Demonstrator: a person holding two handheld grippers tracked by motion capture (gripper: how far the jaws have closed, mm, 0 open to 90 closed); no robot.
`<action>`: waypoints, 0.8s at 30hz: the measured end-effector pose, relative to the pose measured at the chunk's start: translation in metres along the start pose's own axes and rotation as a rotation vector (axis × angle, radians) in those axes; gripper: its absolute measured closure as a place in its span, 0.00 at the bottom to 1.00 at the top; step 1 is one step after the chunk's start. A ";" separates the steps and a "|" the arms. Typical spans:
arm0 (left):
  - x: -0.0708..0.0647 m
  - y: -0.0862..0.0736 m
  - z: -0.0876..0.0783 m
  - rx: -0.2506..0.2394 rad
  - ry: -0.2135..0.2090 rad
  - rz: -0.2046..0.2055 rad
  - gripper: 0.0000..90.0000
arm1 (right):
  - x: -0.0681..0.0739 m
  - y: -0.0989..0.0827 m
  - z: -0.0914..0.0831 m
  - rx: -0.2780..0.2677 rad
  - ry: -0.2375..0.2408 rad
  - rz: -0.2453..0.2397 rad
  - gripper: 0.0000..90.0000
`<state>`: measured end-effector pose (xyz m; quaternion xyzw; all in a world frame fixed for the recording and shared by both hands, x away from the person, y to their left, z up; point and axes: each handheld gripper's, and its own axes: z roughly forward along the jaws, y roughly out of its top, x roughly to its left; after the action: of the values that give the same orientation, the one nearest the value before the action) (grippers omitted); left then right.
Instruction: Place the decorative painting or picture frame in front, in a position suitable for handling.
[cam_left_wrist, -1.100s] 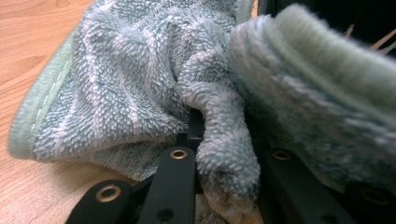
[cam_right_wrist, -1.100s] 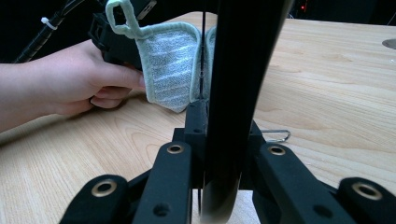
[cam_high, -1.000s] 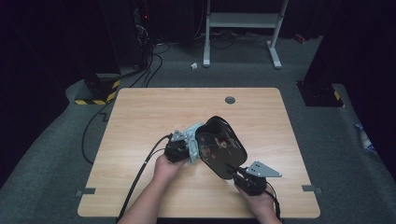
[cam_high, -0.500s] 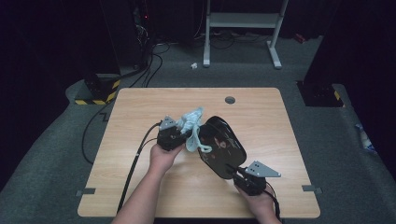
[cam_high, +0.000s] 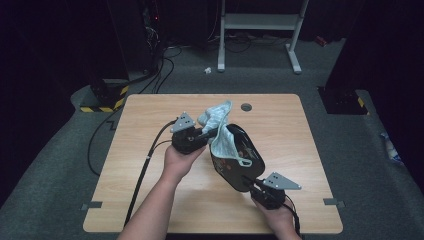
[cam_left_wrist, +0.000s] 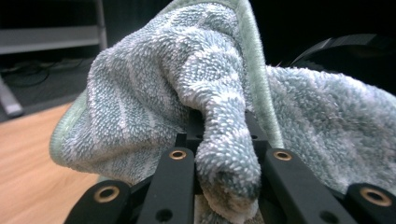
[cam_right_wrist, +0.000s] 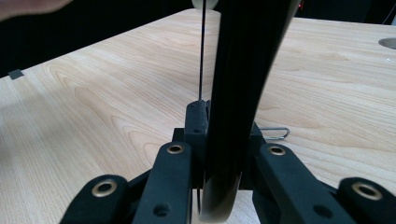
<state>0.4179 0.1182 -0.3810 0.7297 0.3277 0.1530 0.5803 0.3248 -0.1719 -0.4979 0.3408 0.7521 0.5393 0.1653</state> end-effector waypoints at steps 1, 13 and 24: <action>-0.004 0.005 -0.001 -0.010 -0.007 0.009 0.88 | 0.000 0.000 0.000 0.001 0.000 0.001 0.89; -0.057 0.054 0.000 -0.077 -0.087 0.149 0.86 | 0.000 0.000 0.000 -0.002 -0.006 -0.001 0.88; -0.065 0.064 0.018 -0.039 -0.040 0.178 0.86 | 0.001 0.001 0.000 0.000 -0.010 -0.010 0.88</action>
<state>0.4001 0.0545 -0.3156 0.7473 0.2469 0.1960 0.5850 0.3243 -0.1709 -0.4971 0.3397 0.7529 0.5368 0.1719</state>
